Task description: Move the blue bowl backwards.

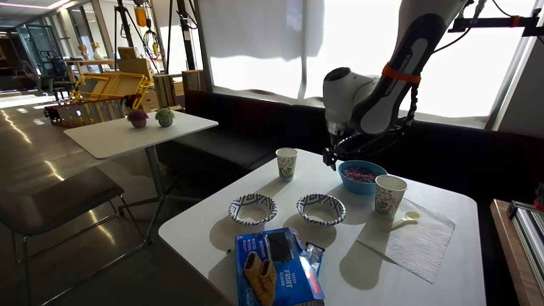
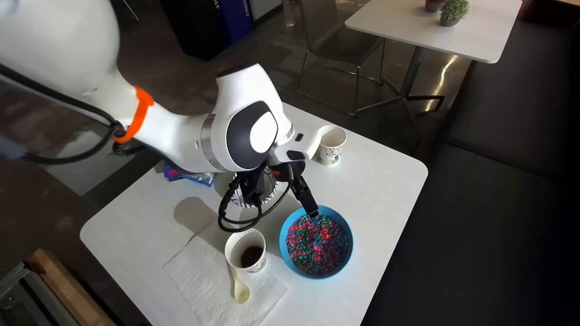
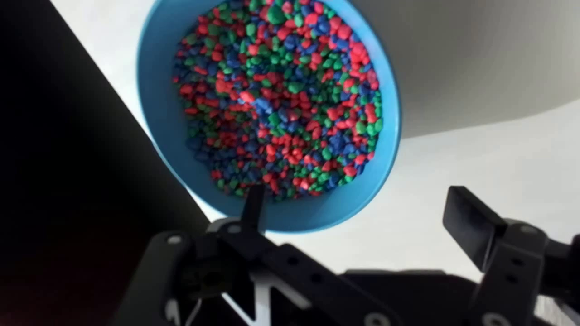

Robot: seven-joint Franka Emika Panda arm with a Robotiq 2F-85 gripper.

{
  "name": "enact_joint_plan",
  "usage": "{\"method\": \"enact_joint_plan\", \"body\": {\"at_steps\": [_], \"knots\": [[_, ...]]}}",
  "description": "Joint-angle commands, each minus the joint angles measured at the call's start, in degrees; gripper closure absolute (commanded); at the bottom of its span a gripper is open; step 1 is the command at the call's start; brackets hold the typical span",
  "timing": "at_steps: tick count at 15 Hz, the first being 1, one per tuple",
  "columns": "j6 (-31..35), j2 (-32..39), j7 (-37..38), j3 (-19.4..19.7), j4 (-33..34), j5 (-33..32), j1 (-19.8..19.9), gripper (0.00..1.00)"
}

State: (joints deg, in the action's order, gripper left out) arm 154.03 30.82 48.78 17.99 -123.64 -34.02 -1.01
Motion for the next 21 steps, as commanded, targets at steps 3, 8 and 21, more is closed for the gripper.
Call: {"method": "enact_joint_plan", "body": {"at_steps": [3, 8, 21], "knots": [[1.1, 12.4, 9.8, 5.1, 8.9, 0.2, -9.2, 0.0], [-2.5, 14.7, 13.4, 8.8, 11.8, 0.7, -13.2, 0.0], [-8.6, 15.6, 11.7, 5.3, 14.0, 5.6, -8.9, 0.44]]}}
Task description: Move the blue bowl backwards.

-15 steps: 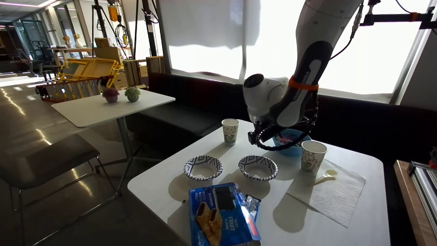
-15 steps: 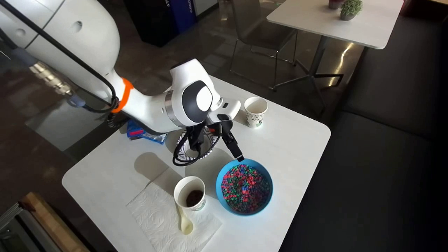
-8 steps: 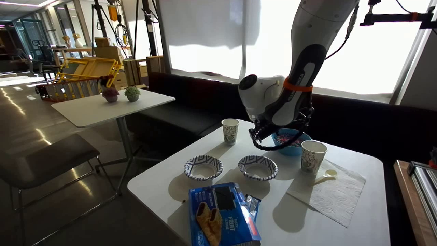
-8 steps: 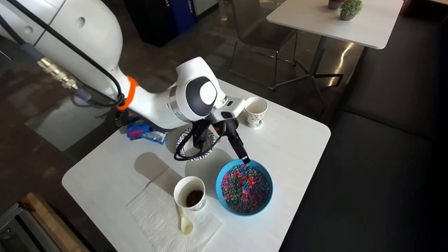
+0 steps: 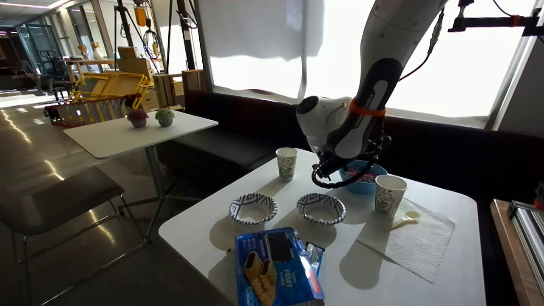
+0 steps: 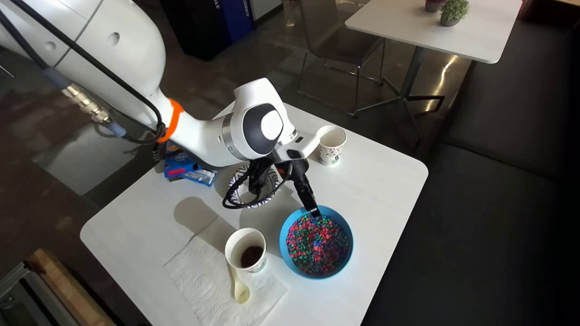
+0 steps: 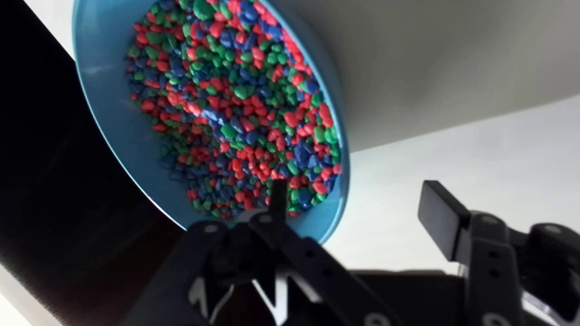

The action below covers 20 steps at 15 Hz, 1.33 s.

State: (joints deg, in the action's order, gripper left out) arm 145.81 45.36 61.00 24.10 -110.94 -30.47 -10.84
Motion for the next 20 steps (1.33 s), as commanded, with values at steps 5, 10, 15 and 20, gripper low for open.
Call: {"method": "enact_joint_plan", "body": {"at_steps": [5, 10, 15, 20], "knots": [[0.2, -0.1, 0.0, 0.1, 0.6, 2.9, 0.7, 0.73], [0.0, 0.1, -0.6, -0.2, 0.9, 3.5, 0.9, 0.96], [1.7, -0.6, -1.8, -1.4, 0.1, 3.6, 0.6, 0.99], [4.3, -2.3, -3.3, -2.3, -1.5, 2.6, -0.9, 0.99]]}}
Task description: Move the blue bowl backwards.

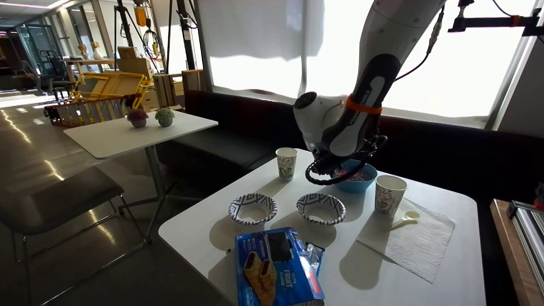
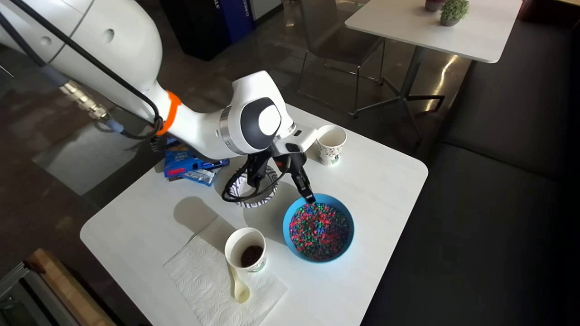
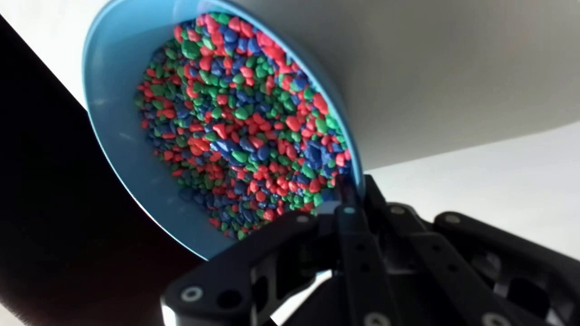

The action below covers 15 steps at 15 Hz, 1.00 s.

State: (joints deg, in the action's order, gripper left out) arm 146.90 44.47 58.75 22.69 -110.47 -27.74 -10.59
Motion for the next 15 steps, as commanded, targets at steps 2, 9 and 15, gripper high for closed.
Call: {"method": "enact_joint_plan", "body": {"at_steps": [2, 9, 15], "knots": [[5.6, -1.6, -1.8, -1.0, -2.3, -0.8, -2.0, 0.99], [12.4, 0.2, -5.2, 1.6, -1.7, -7.2, -8.5, 0.99], [17.4, 0.8, -7.2, 3.5, -2.5, -13.8, -12.5, 0.99]]}}
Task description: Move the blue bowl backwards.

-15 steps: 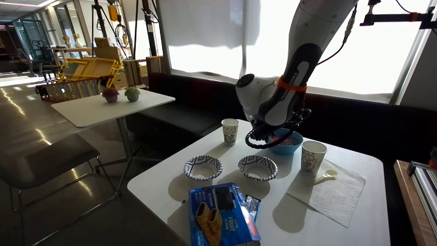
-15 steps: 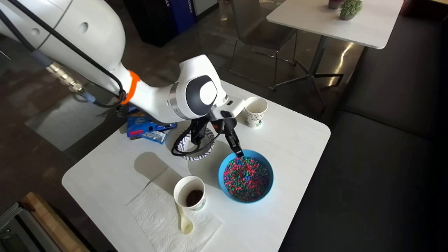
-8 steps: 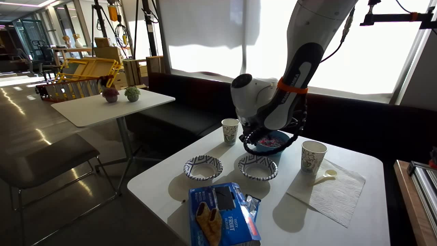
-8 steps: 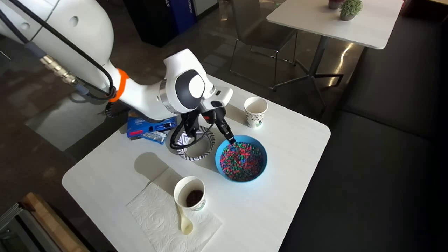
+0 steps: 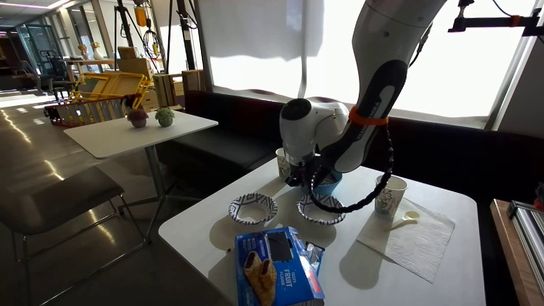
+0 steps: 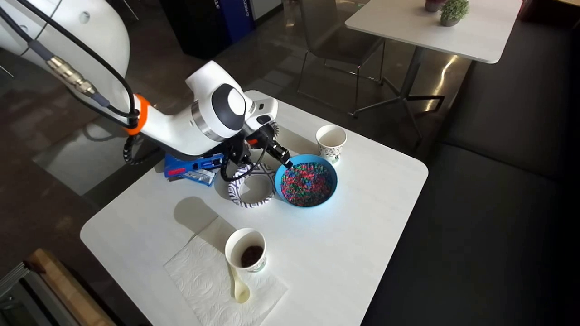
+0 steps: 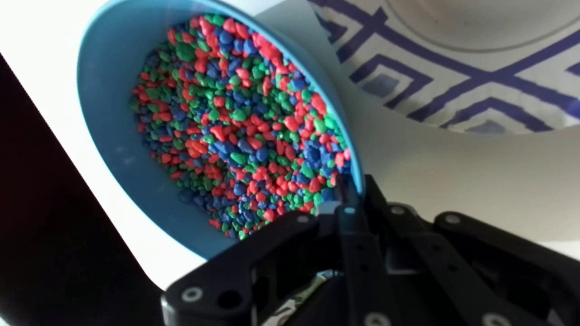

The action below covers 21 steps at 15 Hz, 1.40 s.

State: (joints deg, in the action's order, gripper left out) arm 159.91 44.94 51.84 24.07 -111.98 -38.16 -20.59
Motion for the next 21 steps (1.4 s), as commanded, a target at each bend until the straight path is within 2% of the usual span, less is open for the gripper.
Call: {"method": "enact_joint_plan", "body": {"at_steps": [1, 9, 10, 12, 15, 17, 18, 19, 20, 21], "knots": [[6.0, 0.2, -0.5, 2.7, -1.5, -4.9, -3.2, 0.99], [13.4, -0.2, -1.0, 5.2, -4.0, -12.9, -5.7, 0.99], [13.2, -0.4, -0.4, 5.6, -4.1, -13.1, -5.9, 0.7], [11.9, -2.2, -0.9, 5.3, -4.8, -12.3, -5.3, 0.62], [8.5, -6.7, -1.0, 5.4, -6.2, -10.8, -5.5, 0.4], [3.0, -11.2, -4.5, 2.3, -8.1, -8.1, -3.3, 0.24], [-2.5, -15.5, -11.4, -2.8, -10.3, -4.0, 0.7, 0.18], [-6.6, -18.0, -15.2, -4.4, -11.0, -1.1, 1.9, 0.09], [-11.5, -20.6, -18.6, -7.6, -11.2, 1.1, 4.9, 0.02], [-13.5, -24.0, -23.2, -11.2, -12.6, 2.9, 8.9, 0.0]]}}
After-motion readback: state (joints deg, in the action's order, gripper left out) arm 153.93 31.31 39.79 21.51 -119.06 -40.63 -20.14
